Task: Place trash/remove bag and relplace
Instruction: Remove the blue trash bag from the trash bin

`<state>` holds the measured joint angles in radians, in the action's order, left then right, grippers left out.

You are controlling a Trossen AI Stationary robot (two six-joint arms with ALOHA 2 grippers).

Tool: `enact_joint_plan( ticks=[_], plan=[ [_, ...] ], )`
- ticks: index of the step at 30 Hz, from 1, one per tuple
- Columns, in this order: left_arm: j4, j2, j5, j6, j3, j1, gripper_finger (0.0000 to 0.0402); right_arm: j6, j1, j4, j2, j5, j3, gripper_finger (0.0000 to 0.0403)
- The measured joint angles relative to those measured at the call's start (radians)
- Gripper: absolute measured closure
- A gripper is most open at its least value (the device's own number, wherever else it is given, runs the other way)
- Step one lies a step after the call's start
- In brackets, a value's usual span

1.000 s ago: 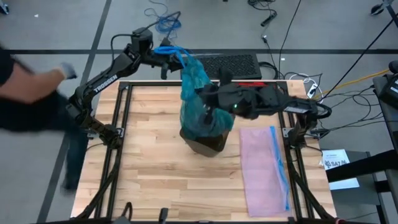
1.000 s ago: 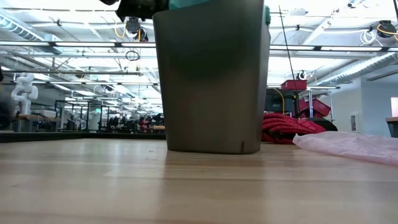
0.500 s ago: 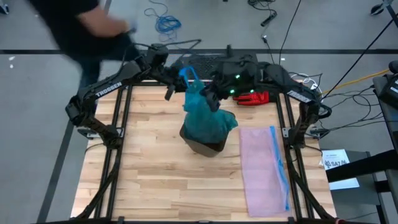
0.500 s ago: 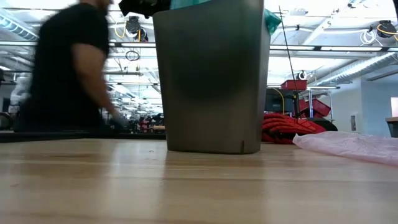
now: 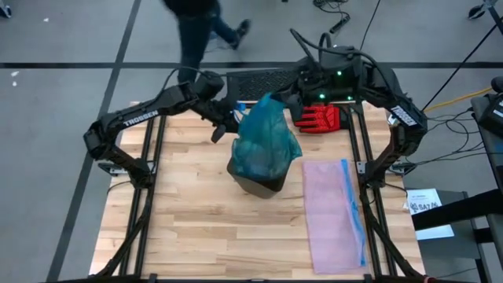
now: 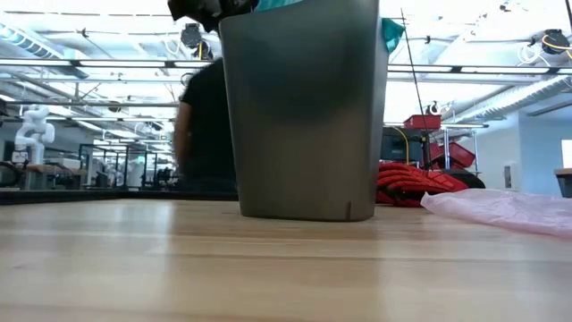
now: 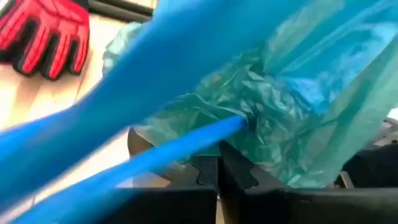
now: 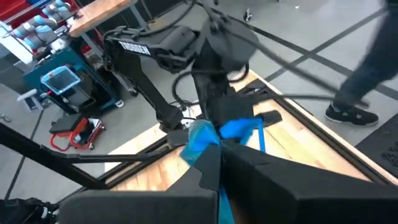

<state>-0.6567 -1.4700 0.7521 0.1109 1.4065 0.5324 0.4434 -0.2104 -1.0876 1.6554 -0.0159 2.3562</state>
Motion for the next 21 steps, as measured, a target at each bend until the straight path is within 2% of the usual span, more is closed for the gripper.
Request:
enact_joint_plan(
  ticks=[3,8,15,21],
  plan=[
    [0.030,0.005,-0.008,-0.026,-0.001,0.003,0.0402,-0.015,0.000,-0.002,-0.001,-0.046,0.000,0.0403],
    [0.180,0.075,-0.018,-0.098,0.000,0.064,0.0402,-0.030,0.000,-0.023,-0.003,-0.069,0.000,0.0403],
    [0.220,0.165,-0.160,-0.129,0.000,0.153,0.0399,-0.049,0.000,-0.025,-0.003,-0.069,0.000,0.0403],
    [0.218,0.214,-0.178,-0.132,0.001,0.201,0.0347,-0.051,0.000,-0.025,-0.003,-0.068,0.000,0.0403]
  ],
)
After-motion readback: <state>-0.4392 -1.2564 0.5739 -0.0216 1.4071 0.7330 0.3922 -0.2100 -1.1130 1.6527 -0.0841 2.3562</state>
